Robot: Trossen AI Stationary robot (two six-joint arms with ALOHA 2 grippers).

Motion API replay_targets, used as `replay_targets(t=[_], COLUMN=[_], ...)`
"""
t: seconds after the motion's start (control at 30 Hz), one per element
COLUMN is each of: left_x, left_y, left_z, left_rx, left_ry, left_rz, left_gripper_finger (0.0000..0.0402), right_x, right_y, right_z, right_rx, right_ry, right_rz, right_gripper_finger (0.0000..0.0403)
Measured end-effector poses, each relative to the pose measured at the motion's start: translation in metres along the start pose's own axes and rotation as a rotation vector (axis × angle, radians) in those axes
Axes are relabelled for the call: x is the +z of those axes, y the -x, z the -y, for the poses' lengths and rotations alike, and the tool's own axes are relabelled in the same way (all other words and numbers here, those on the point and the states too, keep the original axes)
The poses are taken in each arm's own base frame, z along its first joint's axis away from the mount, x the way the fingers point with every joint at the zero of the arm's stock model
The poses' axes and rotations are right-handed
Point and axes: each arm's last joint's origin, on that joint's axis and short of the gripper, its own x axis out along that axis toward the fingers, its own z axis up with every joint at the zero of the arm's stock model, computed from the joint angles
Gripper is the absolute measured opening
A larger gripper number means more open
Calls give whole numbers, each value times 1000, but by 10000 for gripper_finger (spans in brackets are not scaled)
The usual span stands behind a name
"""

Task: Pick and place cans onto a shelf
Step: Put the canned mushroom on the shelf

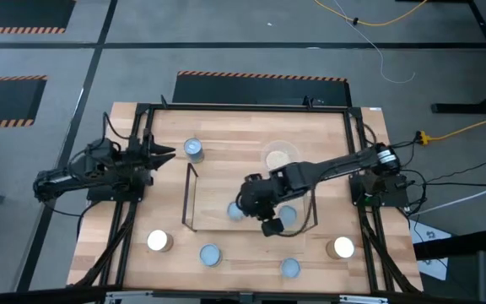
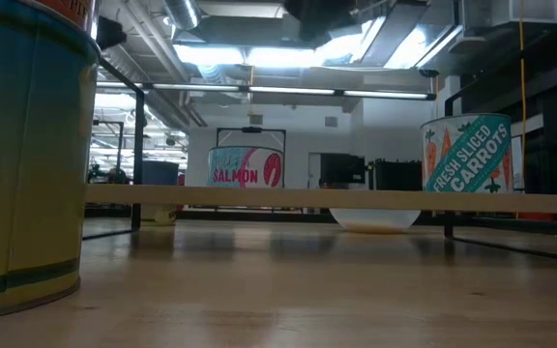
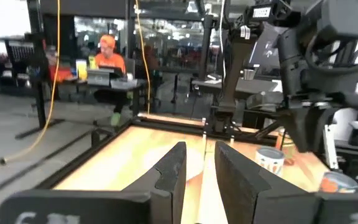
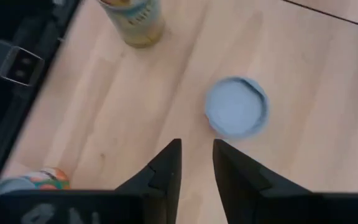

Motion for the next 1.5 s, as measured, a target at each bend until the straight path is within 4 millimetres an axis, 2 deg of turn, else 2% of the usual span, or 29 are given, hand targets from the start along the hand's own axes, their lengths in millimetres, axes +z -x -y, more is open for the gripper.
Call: replay_targets(t=[0.27, 0.47, 0.67, 0.87, 1.0, 1.17, 1.3, 1.5], left_x=[25, 34, 38, 40, 47, 67, 82, 91], left_y=[15, 10, -14, -41, -56, -80, -101, -132], left_z=[5, 9, 15, 27, 37, 58, 79, 119], left_rx=[-16, -82, -125, -210, -229, -246, -264, -273], left_ry=[164, 193, 197, 205, 208, 195, 165, 118], left_rz=[-75, -85, -86, -73, -96, -136, -199, -319], left_gripper_finger=[78, 78, 78, 78, 78, 78, 78, 78], right_x=[-33, -68, -99, -116, -118, -117, -117, -116], right_y=[9, 16, 25, 37, 45, 47, 47, 48], right_z=[-12, -13, -14, -16, -15, -15, -15, -15], right_rx=[-87, -89, -89, -89, -111, -116, -116, -116], right_ry=[-42, -77, -131, -127, -128, -104, -105, -105], right_rz=[23, 134, 240, 292, 318, 332, 337, 352], right_gripper_finger=[96, 96, 96, 96, 96, 96, 96, 96])
